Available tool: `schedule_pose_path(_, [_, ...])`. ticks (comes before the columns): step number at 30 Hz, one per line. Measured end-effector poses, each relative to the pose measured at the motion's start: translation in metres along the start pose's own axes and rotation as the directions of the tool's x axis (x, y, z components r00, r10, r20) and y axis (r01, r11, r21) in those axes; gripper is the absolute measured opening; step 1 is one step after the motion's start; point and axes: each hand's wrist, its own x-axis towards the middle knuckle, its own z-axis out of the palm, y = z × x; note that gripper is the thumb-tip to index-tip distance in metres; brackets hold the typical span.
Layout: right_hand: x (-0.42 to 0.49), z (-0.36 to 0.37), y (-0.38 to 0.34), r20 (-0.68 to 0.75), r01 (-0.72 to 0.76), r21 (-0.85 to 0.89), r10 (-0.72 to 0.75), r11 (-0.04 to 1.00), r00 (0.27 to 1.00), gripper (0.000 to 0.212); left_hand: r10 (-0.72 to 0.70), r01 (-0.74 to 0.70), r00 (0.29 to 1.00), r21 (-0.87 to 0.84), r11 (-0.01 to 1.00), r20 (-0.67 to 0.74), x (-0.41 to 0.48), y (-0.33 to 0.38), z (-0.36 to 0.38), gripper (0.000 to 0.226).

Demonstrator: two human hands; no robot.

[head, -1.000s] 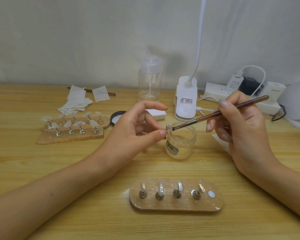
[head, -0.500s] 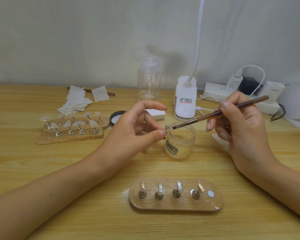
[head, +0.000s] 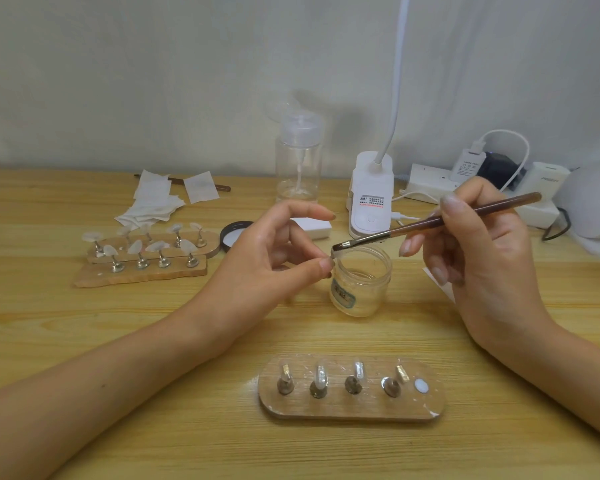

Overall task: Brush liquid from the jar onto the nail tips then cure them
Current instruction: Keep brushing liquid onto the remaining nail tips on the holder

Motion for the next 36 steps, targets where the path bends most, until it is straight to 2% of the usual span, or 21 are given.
schedule_pose_path(2, [-0.0007,0.0011,-0.0004,0.015,-0.012,-0.017,0.013,1.000,1.000,0.022,0.001,-0.001,1.000,0.003,1.000,-0.002,0.0000,0.0004,0.0004,0.041])
schedule_pose_path(7, [-0.0002,-0.0030,0.0013,-0.090,-0.045,-0.042,0.041,0.998,0.995,0.025,0.003,-0.003,1.000,-0.006,1.000,-0.005,0.0005,0.0007,0.0008,0.040])
schedule_pose_path(13, [-0.0012,0.0010,-0.0008,0.001,-0.006,-0.034,0.006,0.999,1.000,0.021,0.006,-0.006,1.000,0.010,1.000,0.000,0.0001,-0.0004,-0.0006,0.041])
schedule_pose_path(19, [-0.0009,-0.0016,0.0003,-0.097,-0.036,-0.038,0.032,0.999,0.995,0.025,0.011,-0.011,1.000,0.008,1.000,0.005,0.0005,-0.0014,-0.0008,0.040])
schedule_pose_path(24, [-0.0018,0.0011,-0.0021,-0.009,-0.008,-0.049,0.007,0.999,1.000,0.023,0.016,-0.016,1.000,0.018,1.000,0.008,0.0008,-0.0025,-0.0019,0.041])
schedule_pose_path(31, [-0.0007,-0.0029,0.0008,-0.100,-0.031,-0.063,0.024,0.998,0.995,0.026,0.009,-0.009,1.000,-0.003,1.000,-0.005,0.0014,-0.0019,0.0001,0.042])
schedule_pose_path(36, [-0.0011,-0.0008,0.0009,-0.018,-0.014,-0.022,0.014,1.000,1.000,0.022,0.015,-0.015,1.000,-0.001,1.000,-0.005,0.0013,-0.0019,-0.0002,0.041])
